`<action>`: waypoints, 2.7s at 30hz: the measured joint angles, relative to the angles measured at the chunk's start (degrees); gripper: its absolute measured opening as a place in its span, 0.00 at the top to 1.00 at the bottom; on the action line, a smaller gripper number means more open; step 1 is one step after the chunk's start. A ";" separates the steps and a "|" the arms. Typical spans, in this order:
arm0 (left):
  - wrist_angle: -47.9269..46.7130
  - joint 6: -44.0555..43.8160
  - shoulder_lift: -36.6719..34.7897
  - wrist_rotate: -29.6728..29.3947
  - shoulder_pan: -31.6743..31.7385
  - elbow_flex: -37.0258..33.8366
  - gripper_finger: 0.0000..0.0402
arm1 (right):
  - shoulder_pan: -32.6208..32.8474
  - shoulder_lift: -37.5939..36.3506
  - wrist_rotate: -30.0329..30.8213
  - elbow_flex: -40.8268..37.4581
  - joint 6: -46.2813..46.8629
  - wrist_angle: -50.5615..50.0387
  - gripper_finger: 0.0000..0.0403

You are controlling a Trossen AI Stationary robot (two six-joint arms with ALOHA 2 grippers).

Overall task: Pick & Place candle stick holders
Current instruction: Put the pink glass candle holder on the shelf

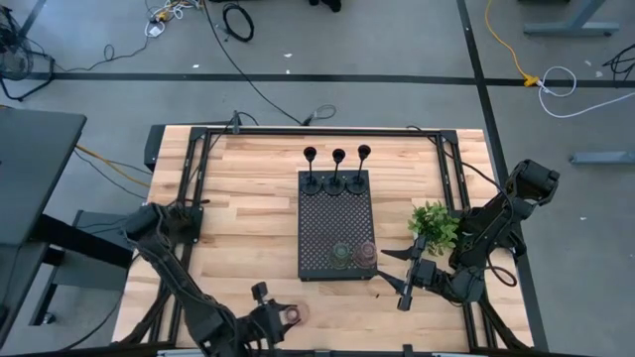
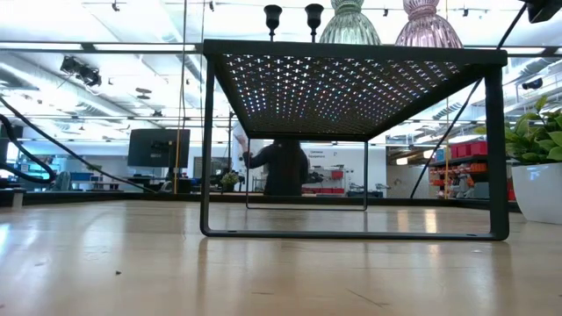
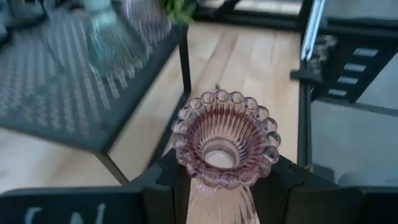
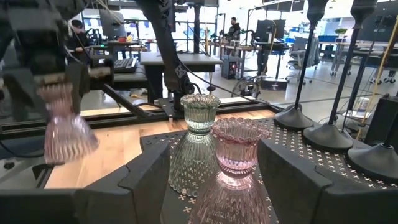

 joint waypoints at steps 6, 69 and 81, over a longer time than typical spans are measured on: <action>0.07 6.05 -4.29 -4.26 0.27 0.02 0.68 | 0.00 0.00 0.00 0.00 -0.01 0.00 0.40; -5.28 14.64 -7.40 9.22 20.51 0.09 0.61 | 0.00 0.00 -0.13 0.00 -0.04 -0.04 0.40; -5.21 13.13 -7.38 10.62 20.57 0.09 0.58 | 0.00 0.00 -0.12 0.00 -0.04 -0.04 0.40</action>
